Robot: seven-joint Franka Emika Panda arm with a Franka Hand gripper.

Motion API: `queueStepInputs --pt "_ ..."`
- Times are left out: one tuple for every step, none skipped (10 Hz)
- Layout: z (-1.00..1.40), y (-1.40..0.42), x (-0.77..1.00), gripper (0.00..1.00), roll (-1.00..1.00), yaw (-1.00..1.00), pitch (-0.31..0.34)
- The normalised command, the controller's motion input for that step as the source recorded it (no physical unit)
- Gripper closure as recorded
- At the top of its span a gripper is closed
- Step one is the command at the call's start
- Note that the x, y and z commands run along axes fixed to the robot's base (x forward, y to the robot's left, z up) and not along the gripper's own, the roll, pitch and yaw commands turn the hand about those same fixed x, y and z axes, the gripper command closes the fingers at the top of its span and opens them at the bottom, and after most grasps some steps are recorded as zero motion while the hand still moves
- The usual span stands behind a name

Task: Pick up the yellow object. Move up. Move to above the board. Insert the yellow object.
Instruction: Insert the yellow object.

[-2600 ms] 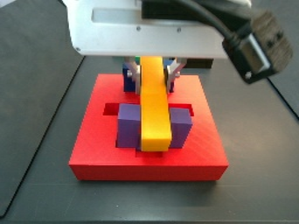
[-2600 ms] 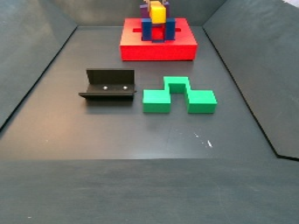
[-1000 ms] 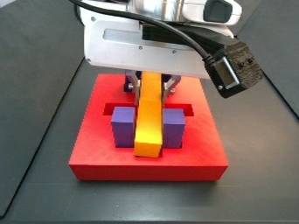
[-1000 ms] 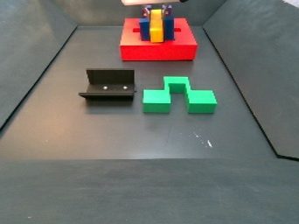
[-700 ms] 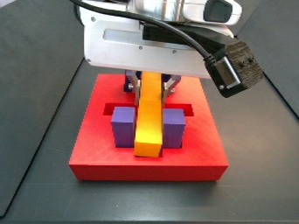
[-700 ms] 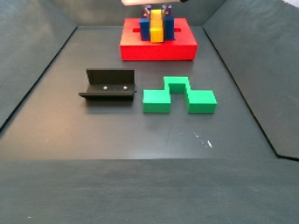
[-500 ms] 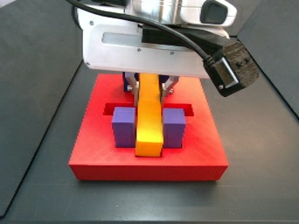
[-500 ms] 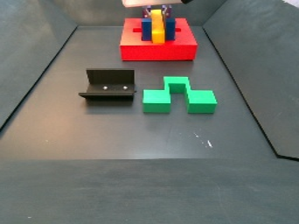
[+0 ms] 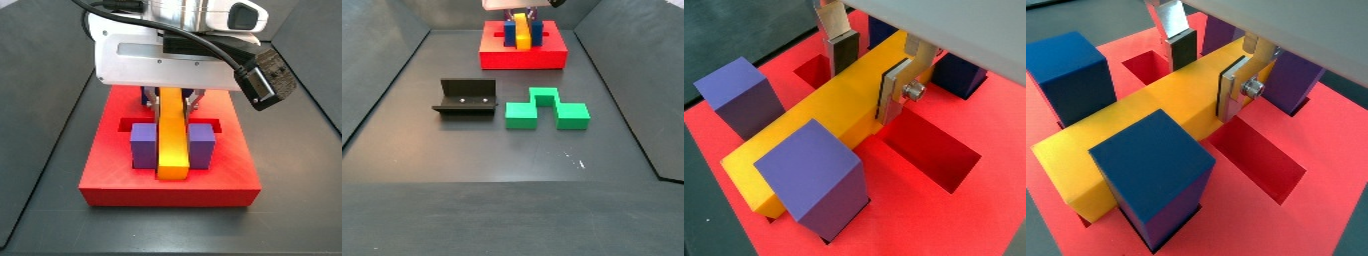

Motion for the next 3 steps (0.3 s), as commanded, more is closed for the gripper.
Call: queueStepInputs --pt "0.0 0.0 -0.03 1.0 0.0 0.0 -0.017" --pt "0.0 0.0 0.0 1.0 0.01 0.0 0.0" --pt "0.0 0.03 0.0 1.0 0.02 0.0 0.0"
